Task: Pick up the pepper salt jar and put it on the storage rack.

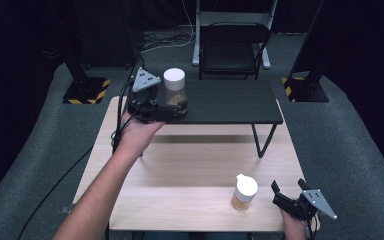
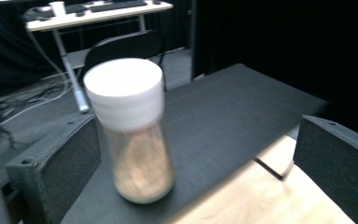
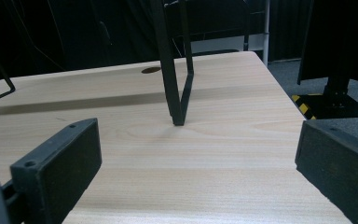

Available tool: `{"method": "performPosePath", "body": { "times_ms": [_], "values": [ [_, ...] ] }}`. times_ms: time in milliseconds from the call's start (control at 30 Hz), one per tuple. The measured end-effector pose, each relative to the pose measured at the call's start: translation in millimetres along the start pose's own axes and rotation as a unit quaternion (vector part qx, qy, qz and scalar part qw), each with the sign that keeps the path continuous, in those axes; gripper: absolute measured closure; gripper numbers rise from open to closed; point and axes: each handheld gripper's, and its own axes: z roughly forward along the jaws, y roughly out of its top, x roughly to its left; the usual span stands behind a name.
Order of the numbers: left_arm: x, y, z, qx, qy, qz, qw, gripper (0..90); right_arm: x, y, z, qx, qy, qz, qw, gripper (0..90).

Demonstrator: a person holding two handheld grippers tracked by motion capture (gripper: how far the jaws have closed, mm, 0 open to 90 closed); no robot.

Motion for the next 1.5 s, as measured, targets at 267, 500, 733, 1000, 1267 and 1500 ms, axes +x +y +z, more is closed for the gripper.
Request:
{"method": "performPosePath", "body": {
  "times_ms": [267,500,733,1000,1267,1500],
  "values": [
    [3.6,-41.4,-30.4,-0.001,-0.03,-0.013,0.9994,0.2,-2.2,-4.1,-2.0,-0.012,0.001,0.009,0.9999,0.6],
    [9.9,-67.9,-53.1,-0.003,-0.025,0.001,0.9997,0.2,-2.2,-3.0,-1.7,-0.008,0.005,0.004,0.9999,0.3],
    [24.0,-98.5,-62.1,-0.001,-0.027,-0.018,0.9995,0.2,-5.9,-5.0,-3.1,-0.015,0.008,0.016,0.9997,0.3],
    [26.4,-130.3,-62.5,0.007,-0.018,-0.022,0.9996,0.2,-5.2,-5.5,-3.5,-0.015,0.008,0.013,0.9998,0.4],
    [20.4,-177.7,-51.6,0.002,-0.034,-0.046,0.9983,0.2,-7.7,-1.4,-1.0,-0.005,0.009,0.024,0.9997,0.4],
    [15.7,-202.6,-50.0,0.01,-0.031,-0.047,0.9984,0.3,-10.0,-3.3,-2.0,-0.01,0.013,0.026,0.9995,0.4]
  ]
}}
